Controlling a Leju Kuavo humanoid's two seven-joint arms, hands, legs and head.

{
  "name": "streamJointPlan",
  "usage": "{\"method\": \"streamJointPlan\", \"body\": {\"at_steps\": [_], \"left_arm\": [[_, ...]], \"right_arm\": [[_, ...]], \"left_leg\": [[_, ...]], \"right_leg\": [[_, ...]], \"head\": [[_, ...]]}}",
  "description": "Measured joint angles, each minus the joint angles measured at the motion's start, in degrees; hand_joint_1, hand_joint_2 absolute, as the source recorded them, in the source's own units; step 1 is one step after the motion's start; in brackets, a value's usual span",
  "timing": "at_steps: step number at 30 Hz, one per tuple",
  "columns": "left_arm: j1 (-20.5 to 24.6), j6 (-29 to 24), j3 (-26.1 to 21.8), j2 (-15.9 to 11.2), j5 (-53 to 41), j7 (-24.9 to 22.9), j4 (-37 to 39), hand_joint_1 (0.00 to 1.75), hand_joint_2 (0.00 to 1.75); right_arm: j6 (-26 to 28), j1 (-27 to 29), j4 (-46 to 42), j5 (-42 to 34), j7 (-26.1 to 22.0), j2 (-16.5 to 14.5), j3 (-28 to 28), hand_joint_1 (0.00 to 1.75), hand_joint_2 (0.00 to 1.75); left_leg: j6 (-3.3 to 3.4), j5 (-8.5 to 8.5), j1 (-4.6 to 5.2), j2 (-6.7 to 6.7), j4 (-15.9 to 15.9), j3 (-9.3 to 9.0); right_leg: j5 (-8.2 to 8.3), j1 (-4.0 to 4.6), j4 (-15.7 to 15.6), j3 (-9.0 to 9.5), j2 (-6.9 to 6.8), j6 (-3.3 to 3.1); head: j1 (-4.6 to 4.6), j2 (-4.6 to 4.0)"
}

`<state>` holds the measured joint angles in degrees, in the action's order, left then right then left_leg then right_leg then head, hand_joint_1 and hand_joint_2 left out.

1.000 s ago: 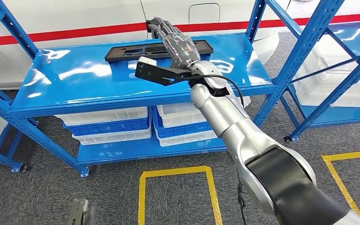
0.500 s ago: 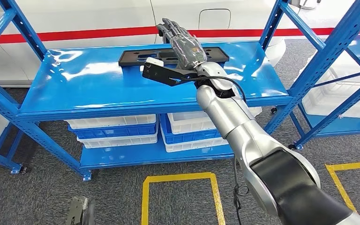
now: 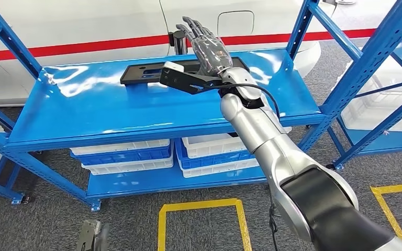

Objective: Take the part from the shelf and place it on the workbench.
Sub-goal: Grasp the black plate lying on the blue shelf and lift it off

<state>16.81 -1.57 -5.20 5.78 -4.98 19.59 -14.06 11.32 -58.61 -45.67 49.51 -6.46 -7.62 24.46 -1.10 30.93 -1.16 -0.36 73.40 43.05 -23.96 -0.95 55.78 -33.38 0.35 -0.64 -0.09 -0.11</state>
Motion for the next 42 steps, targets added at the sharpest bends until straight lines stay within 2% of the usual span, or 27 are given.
{"method": "streamJointPlan", "body": {"at_steps": [1,3,4,5,8,10,11,13,14,15,16,18,19,20,21,24,25,27,29,30,31,33,34,35,36,40,42], "left_arm": [[-0.10,-0.01,0.00,-0.08,-0.04,-0.02,0.03,0.00,0.00],[-0.24,-0.01,0.00,-0.21,-0.11,-0.02,0.11,0.00,0.00],[-0.28,-0.01,0.00,-0.25,-0.14,-0.01,0.15,0.00,0.00],[-0.33,-0.01,0.00,-0.26,-0.17,-0.01,0.19,0.00,0.00],[-0.49,-0.05,0.00,-0.20,-0.28,0.09,0.20,0.00,0.00],[-0.58,-0.17,0.00,-0.13,-0.30,0.31,0.19,0.00,0.00],[-0.61,-0.25,0.00,-0.10,-0.30,0.40,0.18,0.00,0.00],[-0.72,-0.33,0.00,-0.10,-0.31,0.58,0.18,0.00,0.00],[-0.86,-0.38,0.00,-0.05,-0.33,0.66,0.19,0.00,0.00],[-1.06,-0.44,0.00,0.00,-0.36,0.77,0.19,0.00,0.00],[-1.28,-0.53,0.00,0.07,-0.39,0.86,0.19,0.00,0.00],[-1.57,-0.72,0.01,0.21,-0.56,1.01,0.19,0.00,0.00],[-1.60,-0.79,0.01,0.27,-0.70,1.04,0.19,0.00,0.00],[-1.58,-0.82,0.02,0.30,-0.85,1.03,0.18,0.00,0.00],[-1.56,-0.84,0.03,0.32,-1.00,1.00,0.18,0.00,0.00],[-1.48,-0.85,0.17,0.38,-1.50,0.69,0.12,0.00,0.00],[-1.40,-0.84,0.25,0.40,-1.72,0.57,0.09,0.00,0.00],[-1.22,-0.77,0.42,0.44,-2.08,0.32,0.05,0.00,0.00],[-1.17,-0.56,0.66,0.45,-2.37,0.06,0.07,0.00,0.00],[-1.19,-0.41,0.81,0.44,-2.50,-0.03,0.08,0.00,0.00],[-1.19,-0.27,0.99,0.44,-2.65,-0.10,0.09,0.00,0.00],[-1.10,-0.06,1.29,0.40,-2.97,-0.25,0.10,0.00,0.00],[-1.00,-0.02,1.38,0.38,-3.09,-0.33,0.10,0.00,0.00],[-0.86,0.01,1.46,0.37,-3.19,-0.41,0.10,0.00,0.00],[-0.73,0.03,1.54,0.38,-3.26,-0.49,0.10,0.00,0.00],[-0.30,0.16,1.79,0.43,-3.26,-0.86,0.08,0.00,0.00],[-0.01,0.19,1.82,0.42,-3.22,-0.96,0.08,0.00,0.00]], "right_arm": [[-0.13,0.24,-0.15,0.07,0.11,-0.01,0.00,0.00,1.75],[-0.46,0.40,-0.66,0.20,0.38,-0.04,0.00,0.00,1.75],[-0.62,0.37,-0.96,0.23,0.51,-0.04,-0.01,0.00,1.75],[-0.74,0.34,-1.23,0.25,0.63,-0.03,-0.02,0.00,1.75],[-1.05,0.40,-2.14,0.28,0.93,0.03,-0.10,0.00,1.75],[-1.23,0.25,-2.88,0.26,1.04,0.18,-0.19,0.00,1.75],[-1.38,0.18,-3.16,0.23,1.07,0.30,-0.22,0.00,1.75],[-1.73,0.38,-3.31,0.18,1.15,0.62,-0.24,0.00,1.75],[-1.87,0.72,-3.32,0.15,1.21,0.79,-0.24,0.00,1.75],[-1.97,1.10,-3.34,0.11,1.30,0.98,-0.25,0.00,1.75],[-2.02,1.40,-3.44,0.07,1.39,1.14,-0.25,0.00,1.75],[-2.05,1.67,-3.86,-0.02,1.54,1.34,-0.25,0.00,1.75],[-2.05,1.70,-4.14,-0.08,1.59,1.43,-0.25,0.00,1.75],[-2.05,1.81,-4.45,-0.15,1.66,1.49,-0.25,0.00,1.75],[-2.05,2.02,-4.80,-0.20,1.77,1.58,-0.27,0.00,1.75],[-2.05,2.85,-6.46,-0.19,2.19,1.98,-0.53,0.00,1.75],[-2.05,3.00,-7.13,-0.16,2.27,2.10,-0.63,0.00,1.75],[-2.10,3.35,-8.23,-0.09,2.38,2.29,-0.79,0.00,1.75],[-2.20,4.07,-8.91,0.01,2.47,2.63,-1.01,0.00,1.75],[-2.25,4.51,-9.22,0.05,2.51,2.90,-1.18,0.00,1.75],[-2.28,4.87,-9.53,0.06,2.52,3.19,-1.37,0.00,1.75],[-2.34,5.21,-10.15,0.06,2.53,3.73,-1.72,0.00,1.75],[-2.38,5.22,-10.40,0.06,2.52,3.97,-1.86,0.00,1.75],[-2.42,5.23,-10.62,0.06,2.52,4.22,-1.96,0.00,1.75],[-2.47,5.28,-10.78,0.06,2.53,4.46,-2.05,0.00,1.75],[-2.68,5.33,-11.30,-0.03,2.47,5.14,-2.40,0.00,1.75],[-2.71,5.12,-11.42,-0.18,2.26,5.40,-2.62,0.00,1.75]], "left_leg": [[-0.04,-2.26,-0.12,0.08,-1.80,0.05],[0.17,-7.88,-0.20,0.29,-9.82,-2.51],[0.44,-9.47,-0.13,0.35,-13.48,-4.07],[0.77,-10.13,-0.01,0.37,-15.78,-5.12],[1.97,-9.43,0.34,0.27,-16.95,-6.01],[2.85,-9.22,0.34,0.23,-17.39,-6.64],[3.27,-9.06,0.30,0.24,-17.57,-7.01],[3.82,-8.50,0.44,0.16,-17.54,-7.47],[3.90,-8.18,0.48,0.05,-17.51,-7.77],[3.90,-7.80,0.49,-0.09,-17.46,-8.15],[3.80,-7.36,0.50,-0.24,-17.38,-8.63],[3.43,-6.26,0.53,-0.39,-17.12,-9.70],[3.13,-5.64,0.68,-0.43,-16.89,-10.08],[2.84,-5.12,0.81,-0.43,-16.73,-10.38],[2.53,-4.72,0.88,-0.44,-16.65,-10.57],[1.56,-3.72,0.60,-0.30,-16.42,-10.90],[1.21,-3.02,0.51,-0.17,-15.19,-10.46],[0.63,-0.60,0.34,0.07,-8.95,-7.31],[0.25,1.41,0.15,0.11,-1.32,-2.29],[0.19,1.09,0.10,0.12,0.36,-0.56],[0.25,-0.47,0.06,0.14,-0.30,0.00],[0.77,-5.93,0.06,0.17,-7.36,-2.08],[1.14,-8.04,0.19,0.18,-11.30,-3.78],[1.51,-9.16,0.34,0.21,-14.31,-5.16],[1.84,-9.39,0.53,0.22,-15.88,-5.95],[3.03,-8.61,0.70,0.26,-17.30,-7.33],[3.64,-8.41,0.54,0.28,-17.96,-8.33]], "right_leg": [[-0.42,-0.01,0.02,0.52,0.05,0.11],[-1.34,0.07,0.06,1.59,0.09,0.50],[-1.76,0.25,0.10,1.91,0.14,0.78],[-2.11,0.41,0.11,2.07,0.18,1.12],[-2.84,0.53,0.09,2.03,0.18,2.16],[-3.83,0.50,2.39,0.82,0.01,2.55],[-4.82,0.46,5.35,-0.92,-0.06,2.51],[-6.99,0.37,13.39,-5.97,-0.06,2.26],[-7.43,0.33,16.46,-8.26,-0.06,2.36],[-6.94,0.31,17.57,-9.56,-0.06,2.69],[-5.43,0.25,16.31,-9.70,-0.08,3.19],[-0.69,0.08,8.34,-7.17,-0.27,4.16],[1.19,0.09,4.52,-5.56,-0.34,4.20],[2.28,0.06,1.96,-4.42,-0.41,3.90],[2.56,0.15,0.93,-3.84,-0.42,3.37],[1.92,0.03,0.86,-3.09,-0.26,1.66],[1.67,-0.15,0.77,-2.66,-0.22,1.14],[1.05,-0.31,0.67,-1.77,-0.14,0.25],[0.41,-0.21,0.68,-1.14,-0.05,-0.15],[0.08,-0.15,0.68,-0.79,0.03,-0.14],[-0.27,-0.12,0.69,-0.35,0.11,-0.05],[-1.08,-0.10,0.67,0.73,0.26,0.25],[-1.49,0.08,0.69,1.16,0.32,0.50],[-1.83,0.20,0.70,1.39,0.38,0.77],[-2.07,0.31,0.68,1.44,0.42,1.04],[-3.16,0.54,1.54,1.13,0.20,2.16],[-5.11,0.51,7.18,-1.90,-0.04,2.06]], "head": [[0.00,0.00],[0.02,0.00],[0.02,0.00],[0.05,0.00],[0.10,0.00],[0.15,0.00],[0.18,0.00],[0.27,0.00],[0.27,0.00],[0.29,0.00],[0.29,0.00],[0.31,0.00],[0.28,0.00],[0.24,0.00],[0.21,0.00],[0.16,0.00],[0.09,0.00],[-0.03,0.00],[-0.07,0.00],[-0.07,0.00],[-0.07,0.00],[-0.07,0.00],[-0.07,0.00],[-0.06,0.00],[-0.04,0.00],[0.02,0.00],[0.15,0.00]]}}
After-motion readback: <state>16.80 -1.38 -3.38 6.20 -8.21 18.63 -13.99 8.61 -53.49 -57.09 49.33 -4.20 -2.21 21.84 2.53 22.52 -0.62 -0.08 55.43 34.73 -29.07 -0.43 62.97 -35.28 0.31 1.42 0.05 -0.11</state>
